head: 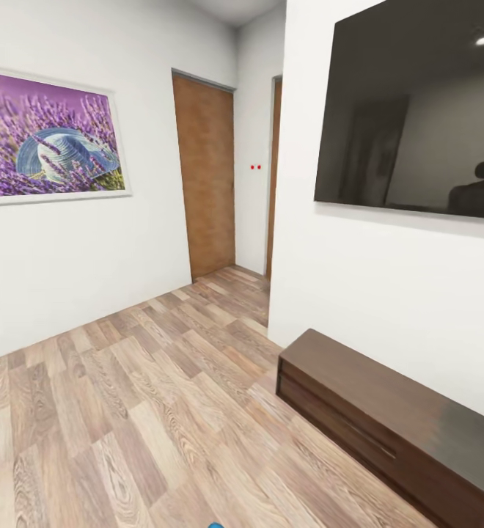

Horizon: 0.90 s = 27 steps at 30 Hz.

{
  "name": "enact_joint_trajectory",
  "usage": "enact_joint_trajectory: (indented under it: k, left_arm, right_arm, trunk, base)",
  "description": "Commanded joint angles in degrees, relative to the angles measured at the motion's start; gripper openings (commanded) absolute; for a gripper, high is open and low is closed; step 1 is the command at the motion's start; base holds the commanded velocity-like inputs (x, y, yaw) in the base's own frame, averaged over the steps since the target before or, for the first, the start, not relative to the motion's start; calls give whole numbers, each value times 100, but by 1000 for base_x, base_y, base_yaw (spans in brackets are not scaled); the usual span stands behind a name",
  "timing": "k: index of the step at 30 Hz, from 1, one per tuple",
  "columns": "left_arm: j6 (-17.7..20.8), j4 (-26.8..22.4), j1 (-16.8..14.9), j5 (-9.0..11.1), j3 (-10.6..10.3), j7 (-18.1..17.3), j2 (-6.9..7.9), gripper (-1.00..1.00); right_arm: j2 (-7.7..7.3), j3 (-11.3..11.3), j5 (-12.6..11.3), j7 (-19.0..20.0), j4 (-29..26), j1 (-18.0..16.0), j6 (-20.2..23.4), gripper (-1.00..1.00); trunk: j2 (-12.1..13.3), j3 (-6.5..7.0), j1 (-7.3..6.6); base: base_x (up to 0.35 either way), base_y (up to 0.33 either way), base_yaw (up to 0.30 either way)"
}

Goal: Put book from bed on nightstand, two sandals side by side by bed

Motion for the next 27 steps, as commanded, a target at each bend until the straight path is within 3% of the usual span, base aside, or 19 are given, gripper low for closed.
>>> enact_joint_trajectory:
  k: [1,27]
  left_arm:
    - [0,0,0,0,0,0,0,100]
    - [-9,0,0,0,-9,0,1,100]
  right_arm:
    - [1,1,0,-2,0,-1,0,100]
    - [7,6,0,-9,0,0,1,100]
  trunk:
    - [0,0,0]
    - [0,0,0]
  base:
    - [68,327,0]
    - [222,260,0]
